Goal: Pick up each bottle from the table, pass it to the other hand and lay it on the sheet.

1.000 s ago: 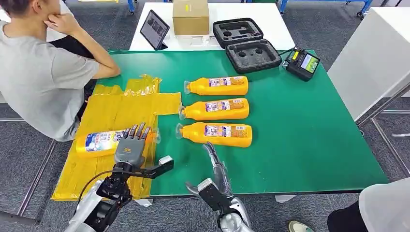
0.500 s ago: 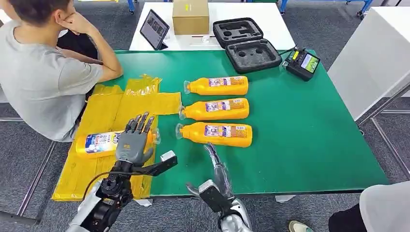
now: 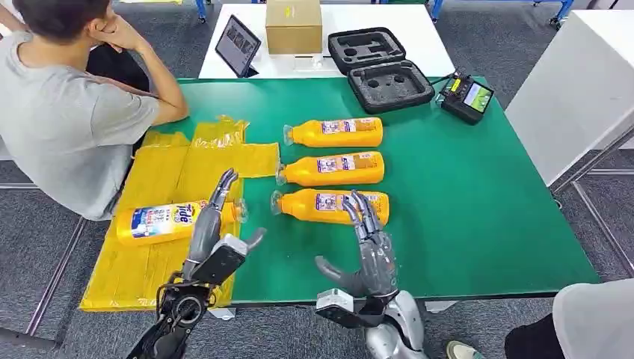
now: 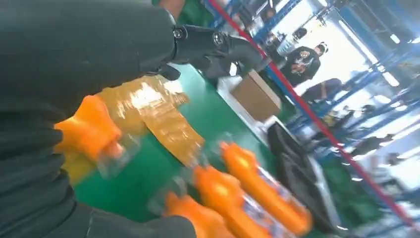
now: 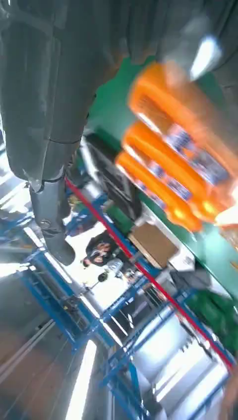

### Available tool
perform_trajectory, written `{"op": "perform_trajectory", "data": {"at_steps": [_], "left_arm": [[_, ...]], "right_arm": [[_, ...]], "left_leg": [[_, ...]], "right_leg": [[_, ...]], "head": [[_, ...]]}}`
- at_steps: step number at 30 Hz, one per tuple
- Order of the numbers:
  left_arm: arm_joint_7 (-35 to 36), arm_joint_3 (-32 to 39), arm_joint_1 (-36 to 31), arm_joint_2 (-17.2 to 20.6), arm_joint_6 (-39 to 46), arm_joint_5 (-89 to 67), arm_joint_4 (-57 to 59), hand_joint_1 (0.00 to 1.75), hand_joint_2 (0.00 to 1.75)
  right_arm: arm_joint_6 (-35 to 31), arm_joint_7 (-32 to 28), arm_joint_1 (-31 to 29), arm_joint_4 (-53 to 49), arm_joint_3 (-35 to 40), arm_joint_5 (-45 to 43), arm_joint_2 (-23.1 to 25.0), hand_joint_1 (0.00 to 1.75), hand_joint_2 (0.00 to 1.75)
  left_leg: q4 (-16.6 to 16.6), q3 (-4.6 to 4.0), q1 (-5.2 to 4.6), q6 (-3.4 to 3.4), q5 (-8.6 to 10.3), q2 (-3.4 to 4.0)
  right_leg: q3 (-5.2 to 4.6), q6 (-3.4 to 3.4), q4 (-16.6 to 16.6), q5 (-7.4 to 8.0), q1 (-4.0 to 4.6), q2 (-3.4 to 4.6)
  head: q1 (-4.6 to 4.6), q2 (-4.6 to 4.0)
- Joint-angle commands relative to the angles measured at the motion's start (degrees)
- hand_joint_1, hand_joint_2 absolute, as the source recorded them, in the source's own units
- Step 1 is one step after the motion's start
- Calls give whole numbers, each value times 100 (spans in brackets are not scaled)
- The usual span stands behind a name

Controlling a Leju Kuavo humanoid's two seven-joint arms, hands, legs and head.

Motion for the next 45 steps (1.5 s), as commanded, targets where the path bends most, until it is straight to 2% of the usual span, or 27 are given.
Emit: {"op": "perform_trajectory", "data": {"at_steps": [1,7,9,15,18,25,27,29,32,35,41,45], "left_arm": [[-33,-511,-136,-129,-364,364,-254,0,175],[-144,-608,-457,-320,-500,699,240,0,175],[-195,-661,-576,-379,-555,806,432,0,175],[-515,-592,-615,-510,-290,1443,655,0,175],[-736,-519,-644,-612,149,1642,693,0,175],[-736,-519,-644,-612,149,1642,693,0,175],[-736,-636,-635,-514,761,1681,442,0,175],[-736,-709,-664,-446,1005,1787,349,0,175],[-736,-898,-670,-313,1366,1993,155,0,175],[-736,-918,-651,-305,1645,2001,17,0,175],[-736,-908,-632,-326,1699,2080,-35,0,175],[-736,-863,-665,-403,1691,2109,87,0,175]], "right_arm": [[-7,-2,-564,595,-1802,604,-204,0,175],[-7,190,-1195,1250,-2380,1542,-470,0,175],[-7,3,-1309,1471,-2566,1531,-497,0,175],[-7,393,-1671,2339,-2481,2318,-692,0,175],[-7,511,-1747,2439,-2472,2665,-745,0,175],[-7,511,-1747,2439,-2472,2665,-745,0,175],[-7,616,-1766,2415,-2387,3004,-688,0,175],[-7,805,-1879,2565,-2223,3219,-677,0,175],[-7,987,-2236,3213,-1792,3086,-772,0,175],[-7,1099,-2383,3412,-1597,3169,-596,0,175],[-7,1073,-2490,3581,-1420,3130,-429,0,175],[-7,1032,-2833,4054,-1187,3030,-272,0,175]], "left_leg": [[0,2,0,0,1,-29],[-1,4,-5,0,2,-18],[-1,0,-7,4,7,-25],[-1,1,-6,12,8,-8],[-1,2,-6,11,8,-9],[-2,3,-6,10,5,-6],[1,-8,-8,11,6,-3],[3,-13,-6,10,6,0],[4,-14,-6,8,4,15],[3,-13,-4,8,3,18],[0,-8,-5,9,5,11],[2,-4,-5,8,2,13]], "right_leg": [[13,0,-3,-6,-1,-21],[12,5,-4,3,-6,-6],[9,10,-4,6,-8,-15],[10,13,-6,9,-7,0],[9,14,-5,10,-6,-1],[10,13,-5,8,-7,4],[-1,14,-2,9,-8,5],[-5,13,0,10,-7,8],[-10,12,2,13,-6,24],[-7,12,1,13,-5,27],[-3,12,2,9,-6,19],[-1,11,4,7,-6,24]], "head": [[2,0],[0,0],[-2,0],[0,0],[0,0],[-2,0],[-2,0],[-2,0],[-2,0],[-2,0],[-2,0],[-2,0]]}}
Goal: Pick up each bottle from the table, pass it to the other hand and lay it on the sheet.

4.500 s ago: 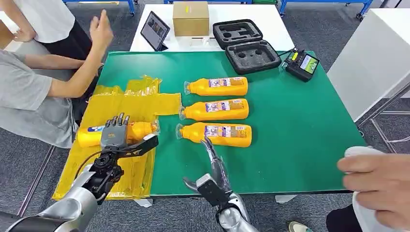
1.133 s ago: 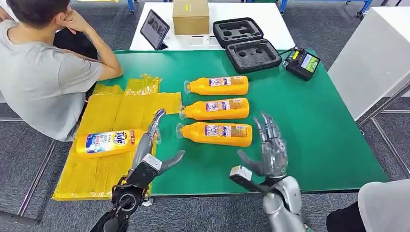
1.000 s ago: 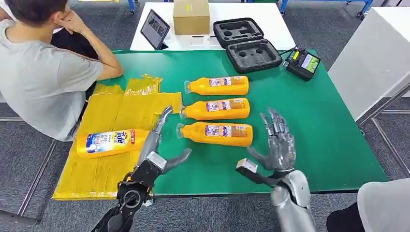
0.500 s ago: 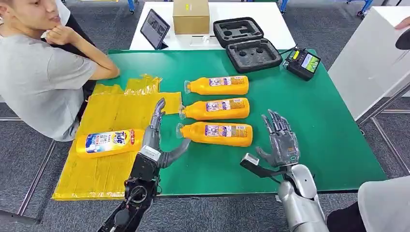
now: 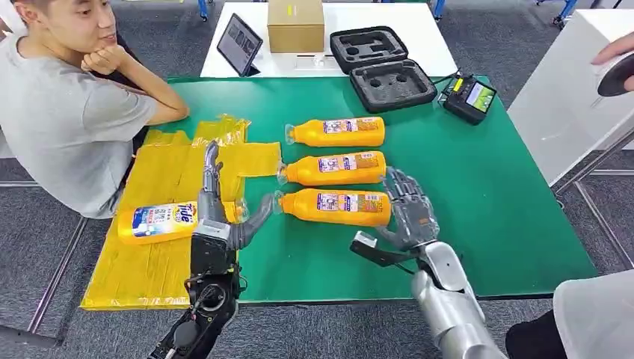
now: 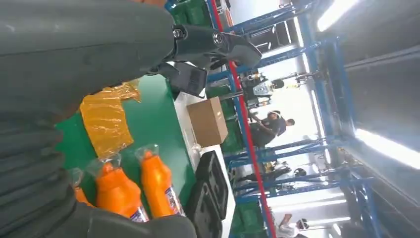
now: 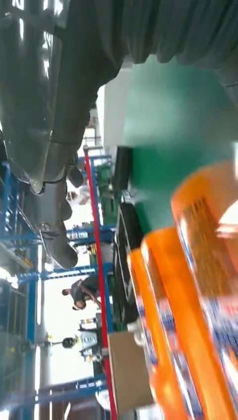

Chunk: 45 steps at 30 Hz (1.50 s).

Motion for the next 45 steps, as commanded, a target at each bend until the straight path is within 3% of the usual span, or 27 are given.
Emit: {"op": "perform_trajectory", "data": {"at_steps": [1,13,21,33,42,43,45], "left_arm": [[22,-95,-210,109,3,68,205,0,175],[22,-107,-386,65,5,42,367,0,175],[22,-92,-455,53,-171,101,581,0,175],[22,54,-401,10,-62,131,526,0,175],[22,53,-488,10,-194,224,625,0,175],[22,42,-481,18,-189,208,666,0,175],[22,34,-407,35,-188,191,632,0,175]], "right_arm": [[-7,-3,-810,1229,480,-118,339,0,175],[41,-99,-1375,1973,737,-461,633,0,175],[256,281,-1784,2606,884,-633,724,0,175],[446,468,-1790,2674,1077,-652,697,0,175],[444,1015,-1774,2730,1350,-346,528,0,175],[324,1537,-1783,2760,1547,-34,458,0,175],[252,1643,-1743,2716,1441,-148,430,0,175]], "left_leg": [[1,14,1,-7,-10,23],[5,13,1,-6,-8,18],[0,7,-1,-3,-1,9],[1,5,1,-2,0,3],[1,3,-1,-2,1,-3],[1,14,0,-5,-4,-3],[0,8,-2,-2,0,-3]], "right_leg": [[5,-5,2,-1,0,30],[3,-6,9,-4,-1,25],[0,-3,5,-2,-2,13],[0,-2,2,-2,0,5],[-2,-2,4,-3,-1,1],[8,-4,4,-7,-1,4],[3,-2,3,-4,-3,0]], "head": [[-2,0],[-2,0],[0,0],[0,0],[0,0],[-2,0],[-2,0]]}}
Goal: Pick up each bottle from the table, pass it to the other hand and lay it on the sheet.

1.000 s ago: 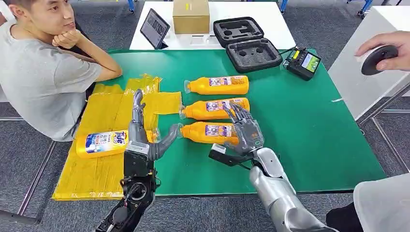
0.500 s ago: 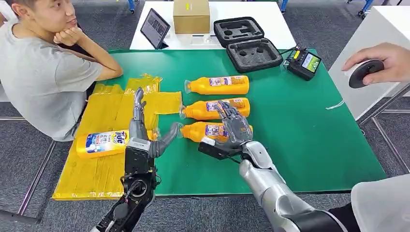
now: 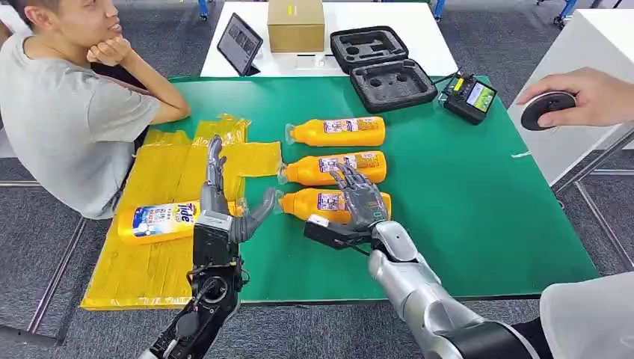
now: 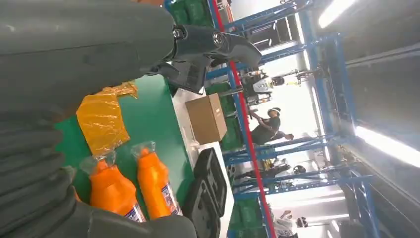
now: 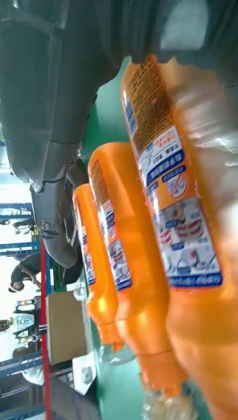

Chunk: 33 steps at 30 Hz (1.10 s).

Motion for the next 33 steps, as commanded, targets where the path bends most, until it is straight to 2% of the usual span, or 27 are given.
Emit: {"op": "perform_trajectory", "data": {"at_steps": [1,14,24,31,33], "left_arm": [[22,77,-132,53,-26,1,377,0,175],[22,66,-156,93,9,-19,403,0,175],[22,34,-100,110,67,-50,318,0,175],[22,-15,-182,64,37,-43,430,0,175],[22,-15,-205,53,45,-33,451,0,175]], "right_arm": [[-209,791,-273,471,347,273,-280,0,175],[-123,891,-210,569,290,188,-373,0,175],[17,742,-166,582,132,-38,-392,0,175],[274,637,-42,620,27,-200,-494,0,175],[574,699,-57,689,26,-206,-526,0,175]], "left_leg": [[-1,19,-1,-7,-8,-7],[-2,15,0,-6,-6,-4],[-2,13,-1,-5,-5,-4],[-2,19,1,-7,-7,-15],[-1,20,1,-8,-9,-14]], "right_leg": [[17,-5,2,-9,-2,2],[14,-5,-1,-6,-1,4],[12,-4,0,-6,-2,2],[21,-5,-2,-10,0,-5],[21,-5,0,-11,-1,-4]], "head": [[-2,0],[-2,0],[-2,0],[-2,0],[-2,0]]}}
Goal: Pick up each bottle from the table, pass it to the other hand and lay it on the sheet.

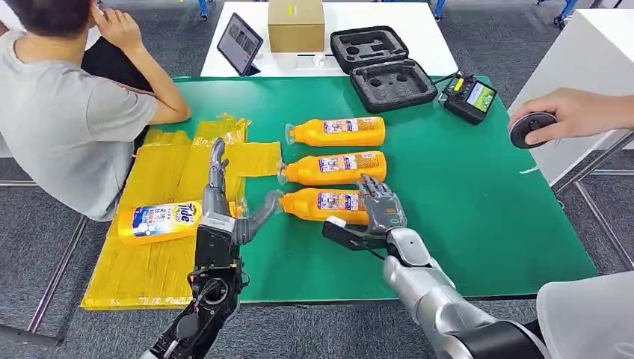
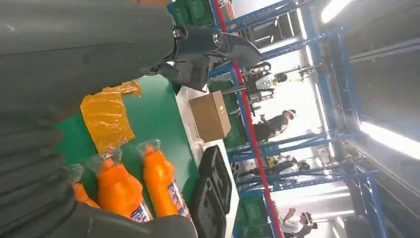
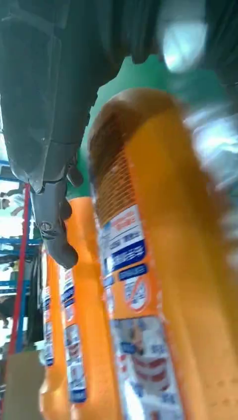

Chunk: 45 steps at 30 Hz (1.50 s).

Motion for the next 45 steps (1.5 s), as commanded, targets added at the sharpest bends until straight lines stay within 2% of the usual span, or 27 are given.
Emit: {"op": "perform_trajectory", "data": {"at_steps": [1,4,5,7,16,29,35,37,40,45], "left_arm": [[22,-13,-241,46,-13,56,375,0,175],[22,-12,-251,48,-9,65,348,0,175],[22,-16,-265,44,-24,65,355,0,175],[22,-15,-296,34,-18,70,377,0,175],[22,-22,-304,62,13,82,370,0,175],[22,-14,-339,5,-26,108,396,0,175],[22,326,-272,-158,142,129,73,0,175],[22,435,-217,-201,142,143,15,0,175],[22,435,-217,-201,142,143,15,0,175],[22,725,-79,-335,142,288,5,0,175]], "right_arm": [[542,71,-100,400,-95,-7,-167,0,175],[1059,140,-143,425,-115,-38,-203,2,175],[1260,133,-146,427,-121,-53,-221,152,175],[1416,102,-146,409,-189,-136,-226,175,175],[1703,133,-104,403,-258,-210,-274,175,175],[1799,156,-44,415,-314,-257,-358,175,175],[2020,-740,16,319,-1213,-1392,-173,175,175],[1961,-975,31,282,-1305,-1556,-127,175,175],[1961,-975,31,282,-1305,-1556,-127,175,175],[2050,-1915,98,90,-1513,-2190,71,175,175]], "left_leg": [[-4,16,0,-6,-5,-12],[-2,20,1,-7,-6,-13],[-3,15,0,-5,-3,-10],[-3,17,3,-5,-2,-12],[-14,60,4,-13,-5,-30],[-9,63,4,-7,-1,-23],[-5,64,6,-8,-1,-28],[-4,67,6,-7,-4,-12],[-3,65,6,-7,-6,-5],[-6,69,6,-8,-5,-7]], "right_leg": [[18,-4,-1,-8,-1,-5],[22,-5,0,-9,0,-5],[16,-4,-1,-6,-1,-4],[18,-4,-5,-5,2,-7],[62,-10,-13,-12,2,-15],[68,-5,-14,-5,3,-15],[71,-7,-12,-6,4,-18],[71,-6,-11,-4,4,-4],[68,-3,-9,-2,5,3],[69,-4,-10,-1,6,3]], "head": [[0,0],[0,0],[-2,0],[-2,0],[-2,0],[-2,0],[0,0],[0,0],[-2,0],[0,0]]}}
